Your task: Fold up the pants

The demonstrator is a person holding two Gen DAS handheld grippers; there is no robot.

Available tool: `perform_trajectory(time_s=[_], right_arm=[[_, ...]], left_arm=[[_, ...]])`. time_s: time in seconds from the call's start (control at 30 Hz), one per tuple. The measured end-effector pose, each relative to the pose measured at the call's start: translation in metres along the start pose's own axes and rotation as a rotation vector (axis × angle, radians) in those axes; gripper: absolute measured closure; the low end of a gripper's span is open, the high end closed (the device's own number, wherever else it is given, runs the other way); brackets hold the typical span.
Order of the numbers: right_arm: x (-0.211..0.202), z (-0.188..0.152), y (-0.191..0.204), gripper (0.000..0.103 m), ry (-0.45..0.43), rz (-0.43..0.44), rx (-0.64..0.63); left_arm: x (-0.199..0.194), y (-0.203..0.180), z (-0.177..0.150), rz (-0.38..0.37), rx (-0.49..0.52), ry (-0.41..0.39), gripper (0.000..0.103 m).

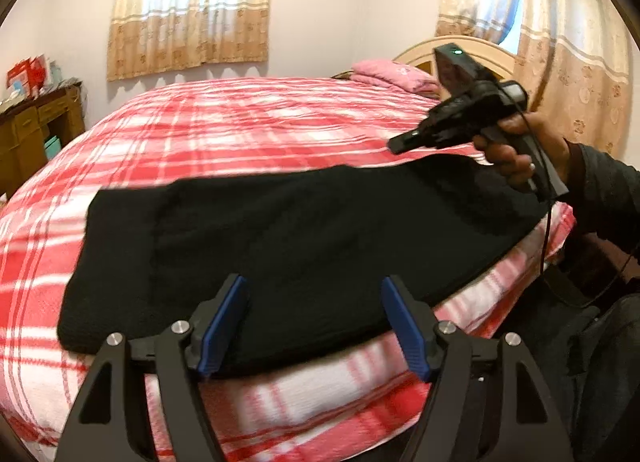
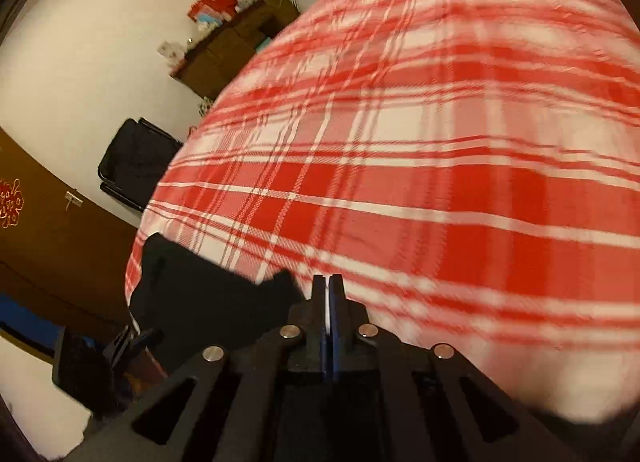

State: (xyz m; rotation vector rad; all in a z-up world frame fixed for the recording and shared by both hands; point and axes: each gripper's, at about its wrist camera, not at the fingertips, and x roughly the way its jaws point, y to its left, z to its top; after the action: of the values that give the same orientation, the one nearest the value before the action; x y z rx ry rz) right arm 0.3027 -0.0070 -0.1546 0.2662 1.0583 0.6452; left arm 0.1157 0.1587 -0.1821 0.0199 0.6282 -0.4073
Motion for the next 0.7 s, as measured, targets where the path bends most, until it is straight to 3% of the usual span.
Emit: perform_trajectory(time_s=[0.03, 0.07, 0.1, 0.37, 0.47, 0.6, 0.7], right_arm=[[-0.014, -0.005, -0.007, 0.078, -0.011, -0.004, 0.002], [-0.038, -0.014, -0.018, 0.055, -0.032, -0.011, 0.013], [-0.053, -0.021, -0.026, 0.047, -0.051, -0.015, 0.027], [-0.209, -0.096, -0.117, 0.047, -0.281, -0.188, 0.226], [-0.25, -0.123, -0.144, 0.047, -0.359, -0.211, 0.324], [-0.279, -0.15, -0.166, 0.047, -0.416, -0.248, 0.391], [-0.289, -0.166, -0.177, 0.047, -0.455, -0.251, 0.421]], left_arm=[[0.002, -0.006, 0.004, -0.005, 0.016, 0.002, 0.025], [0.005, -0.013, 0.009, -0.01, 0.035, 0.005, 0.024], [0.009, -0.025, 0.016, -0.024, 0.065, 0.01, 0.024], [0.055, -0.112, 0.066, -0.188, 0.245, 0.036, 0.024], [0.07, -0.155, 0.076, -0.251, 0.347, 0.052, 0.024], [0.091, -0.203, 0.079, -0.331, 0.446, 0.082, 0.024], [0.108, -0.23, 0.076, -0.36, 0.489, 0.123, 0.033]])
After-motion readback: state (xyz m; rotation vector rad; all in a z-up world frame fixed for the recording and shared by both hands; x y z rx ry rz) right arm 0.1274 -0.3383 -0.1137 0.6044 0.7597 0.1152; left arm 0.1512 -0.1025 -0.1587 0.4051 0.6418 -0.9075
